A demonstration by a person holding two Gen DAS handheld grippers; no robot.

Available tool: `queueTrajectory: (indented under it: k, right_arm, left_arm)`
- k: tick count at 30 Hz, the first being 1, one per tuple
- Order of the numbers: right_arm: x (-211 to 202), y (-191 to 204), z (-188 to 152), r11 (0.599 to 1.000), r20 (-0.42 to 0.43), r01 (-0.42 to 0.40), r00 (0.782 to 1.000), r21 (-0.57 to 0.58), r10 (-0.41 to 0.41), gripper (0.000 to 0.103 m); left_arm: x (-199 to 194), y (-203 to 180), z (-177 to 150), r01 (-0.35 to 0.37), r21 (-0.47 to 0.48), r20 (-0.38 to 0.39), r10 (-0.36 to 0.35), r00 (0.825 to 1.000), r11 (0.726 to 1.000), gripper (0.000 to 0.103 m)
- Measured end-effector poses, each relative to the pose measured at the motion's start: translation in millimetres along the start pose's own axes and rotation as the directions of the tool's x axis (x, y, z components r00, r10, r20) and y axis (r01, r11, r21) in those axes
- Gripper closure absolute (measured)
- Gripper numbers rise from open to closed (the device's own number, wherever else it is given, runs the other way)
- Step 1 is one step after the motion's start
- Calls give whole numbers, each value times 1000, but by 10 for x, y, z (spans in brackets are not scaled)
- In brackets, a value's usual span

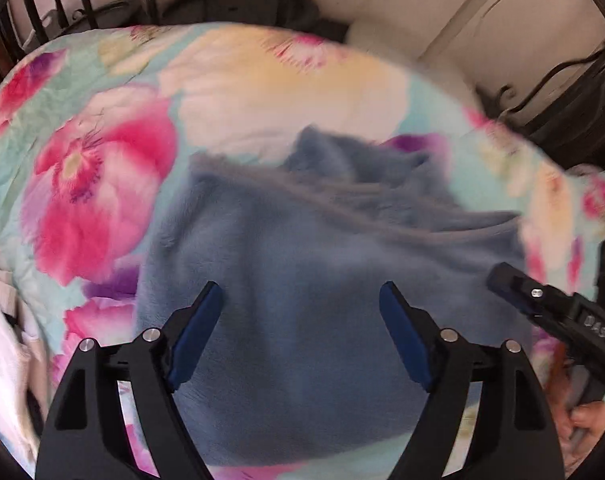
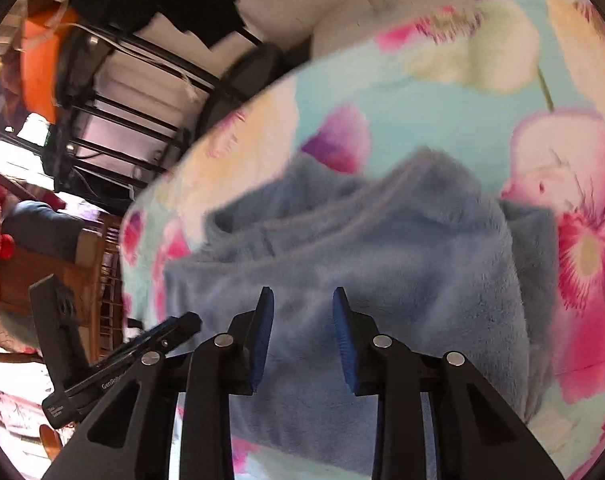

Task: Fold small clothes
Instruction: 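Open both grippers and press the folded jacket flat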

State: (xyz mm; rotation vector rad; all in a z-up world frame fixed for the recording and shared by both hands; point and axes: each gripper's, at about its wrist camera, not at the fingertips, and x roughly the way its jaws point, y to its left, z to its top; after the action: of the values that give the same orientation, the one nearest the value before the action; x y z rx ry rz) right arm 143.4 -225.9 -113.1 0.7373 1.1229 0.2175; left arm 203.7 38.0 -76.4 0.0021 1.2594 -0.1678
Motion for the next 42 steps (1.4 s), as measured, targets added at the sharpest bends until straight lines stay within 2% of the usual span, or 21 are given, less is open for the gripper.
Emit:
queueTrajectory:
  k: [2, 3, 4, 5, 8, 9, 10, 11, 13, 15, 18, 20, 22, 23, 26, 29, 30, 31, 34, 38, 42]
  right_arm:
    - [41, -187, 17, 998, 8, 59, 998, 33, -59, 75]
    - [29, -306, 37, 994, 17, 94, 995, 58, -95, 80]
    - [2, -458, 69, 987, 26, 125, 991, 98, -128, 98]
    - [-21, -553, 88, 982, 27, 143, 989, 125, -147, 103]
    - [-159, -620, 103, 975, 59, 152, 985, 163, -163, 103]
    - [-197, -556, 105, 978, 72, 148, 984, 150, -160, 97]
    - [-249, -440, 104, 983, 91, 143, 984, 117, -154, 97]
    - [-284, -324, 92, 988, 103, 133, 985, 82, -141, 97]
    - [-304, -63, 28, 995, 97, 103, 990, 5, -102, 97]
    - [-264, 125, -81, 995, 60, 78, 995, -59, -75, 97]
    - [-134, 263, -275, 992, -12, 73, 997, -104, -74, 97]
    - [-40, 177, -360, 990, -55, 104, 992, -94, -109, 97]
    - [76, 28, -404, 981, -101, 179, 977, -81, -187, 100]
    - [108, -75, -411, 978, -111, 201, 972, -62, -207, 100]
    - [60, -261, -390, 985, -116, 171, 979, 30, -167, 103]
    - [-88, -76, -398, 977, -65, 210, 975, -39, -213, 89]
    - [-119, -18, -417, 973, -53, 222, 973, -64, -225, 74]
    - [-161, 62, -454, 970, -39, 229, 972, -87, -233, 65]
    - [-223, 230, -548, 974, -36, 198, 979, -107, -202, 65]
    - [-389, 373, -686, 979, -14, 164, 986, -123, -167, 65]
    - [-475, 493, -792, 968, 18, 192, 981, -160, -192, 55]
  left_arm:
    - [134, 75, -4, -126, 2, -15, 126, 992, 992, 24]
    - [197, 117, -6, -172, -3, -26, 172, 985, 985, 23]
    - [257, 175, -9, -196, -18, -40, 195, 980, 980, 20]
    - [280, 199, -12, -210, -30, -51, 209, 977, 977, 15]
    - [219, 205, -8, -242, -39, -43, 240, 970, 970, 12]
    - [155, 165, -7, -248, -30, -22, 247, 969, 968, 13]
    - [60, 96, -13, -244, -14, 12, 244, 970, 970, 14]
    - [-4, 40, -23, -231, 0, 34, 231, 972, 973, 14]
    - [-142, -130, -93, -158, 47, 75, 154, 985, 986, 14]
    - [-155, -269, -147, -124, 88, 70, 118, 990, 988, 13]
    - [0, -433, -297, -180, 161, 36, 176, 984, 970, 13]
    - [186, -475, -445, -260, 217, 24, 261, 965, 941, 12]
    - [294, -475, -531, -318, 249, 38, 318, 947, 915, 4]
    - [316, -467, -550, -327, 251, 49, 325, 944, 911, 4]
    - [263, -457, -544, -320, 227, 41, 319, 947, 920, 4]
    - [130, -516, -542, -351, 234, 86, 340, 936, 907, 4]
    - [102, -544, -559, -360, 243, 101, 346, 933, 901, 4]
    - [83, -567, -569, -364, 249, 109, 348, 931, 898, 4]
    - [-44, -676, -622, -369, 259, 140, 344, 929, 893, 4]
    - [-236, -722, -655, -351, 241, 176, 314, 933, 905, 4]
    - [-387, -720, -699, -335, 222, 188, 297, 936, 916, 4]
